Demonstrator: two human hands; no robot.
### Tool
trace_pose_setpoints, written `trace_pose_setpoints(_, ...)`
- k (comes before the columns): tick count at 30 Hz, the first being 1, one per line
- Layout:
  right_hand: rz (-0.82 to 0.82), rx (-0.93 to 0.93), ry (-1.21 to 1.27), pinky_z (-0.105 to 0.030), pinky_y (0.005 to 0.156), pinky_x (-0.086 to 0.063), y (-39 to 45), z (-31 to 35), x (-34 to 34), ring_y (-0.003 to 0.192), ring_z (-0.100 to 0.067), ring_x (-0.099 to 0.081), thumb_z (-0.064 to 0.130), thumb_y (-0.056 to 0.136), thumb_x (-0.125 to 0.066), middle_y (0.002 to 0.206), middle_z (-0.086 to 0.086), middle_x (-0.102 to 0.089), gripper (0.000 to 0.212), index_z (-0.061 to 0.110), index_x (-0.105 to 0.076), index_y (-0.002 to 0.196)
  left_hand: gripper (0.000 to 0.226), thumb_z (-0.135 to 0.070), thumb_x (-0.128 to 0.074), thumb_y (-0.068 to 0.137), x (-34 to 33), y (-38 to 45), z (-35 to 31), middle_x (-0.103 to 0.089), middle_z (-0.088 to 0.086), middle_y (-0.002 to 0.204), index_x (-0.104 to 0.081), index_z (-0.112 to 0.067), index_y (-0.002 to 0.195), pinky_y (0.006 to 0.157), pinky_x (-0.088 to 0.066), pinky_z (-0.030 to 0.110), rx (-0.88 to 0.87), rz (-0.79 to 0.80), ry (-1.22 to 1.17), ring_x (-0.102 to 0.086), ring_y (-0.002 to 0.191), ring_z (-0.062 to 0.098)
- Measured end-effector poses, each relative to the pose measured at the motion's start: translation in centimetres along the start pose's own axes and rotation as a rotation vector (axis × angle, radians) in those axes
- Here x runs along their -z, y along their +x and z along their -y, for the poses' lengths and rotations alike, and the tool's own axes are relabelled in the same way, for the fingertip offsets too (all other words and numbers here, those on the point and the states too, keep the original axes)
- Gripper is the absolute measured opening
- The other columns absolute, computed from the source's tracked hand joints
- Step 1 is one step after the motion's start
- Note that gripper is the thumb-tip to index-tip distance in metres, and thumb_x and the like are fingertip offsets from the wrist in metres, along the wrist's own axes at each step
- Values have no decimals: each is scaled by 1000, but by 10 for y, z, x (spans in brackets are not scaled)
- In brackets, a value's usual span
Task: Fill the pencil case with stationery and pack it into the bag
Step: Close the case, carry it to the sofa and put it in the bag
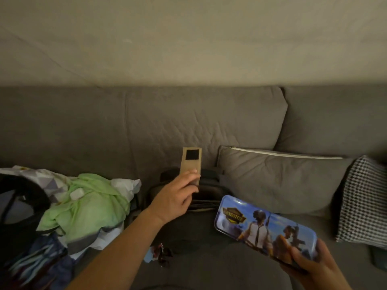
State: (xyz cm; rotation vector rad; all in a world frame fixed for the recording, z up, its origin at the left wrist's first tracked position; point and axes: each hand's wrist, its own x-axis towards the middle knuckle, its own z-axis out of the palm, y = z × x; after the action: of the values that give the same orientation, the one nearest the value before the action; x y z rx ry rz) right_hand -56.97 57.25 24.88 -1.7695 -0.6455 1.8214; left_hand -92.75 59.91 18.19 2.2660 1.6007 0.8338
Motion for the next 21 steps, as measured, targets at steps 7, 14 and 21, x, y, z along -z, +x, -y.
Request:
trace_pose_setpoints(7,-67,61,-248,-62,85,-47,5,-17,-10,81,-37,-64,-18,76,-63,101,-27,-61,53,-8,-44,125,46,-14,-75,73,-13,26,15,-30,8,154,-62,-22,116,106,-28,58,158,253,530,-27,140,35)
trace_pose_setpoints(14,-72,151,-421,-24,62,-57,5,4,-5,66,-3,-68,-16,77,-64,104,-24,-62,50,-5,-48,122,100,-52,-68,77,-28,25,26,45,11,147,-1,-34,150,98,25,68,252,523,811,30,138,44)
trace_pose_setpoints(21,-52,616,-512,-18,70,-57,14,73,-48,84,-9,-70,-4,65,-75,90,3,-73,57,36,-56,102,103,-64,-64,73,-16,13,32,49,9,144,-1,-38,150,97,33,65,183,590,788,42,132,41)
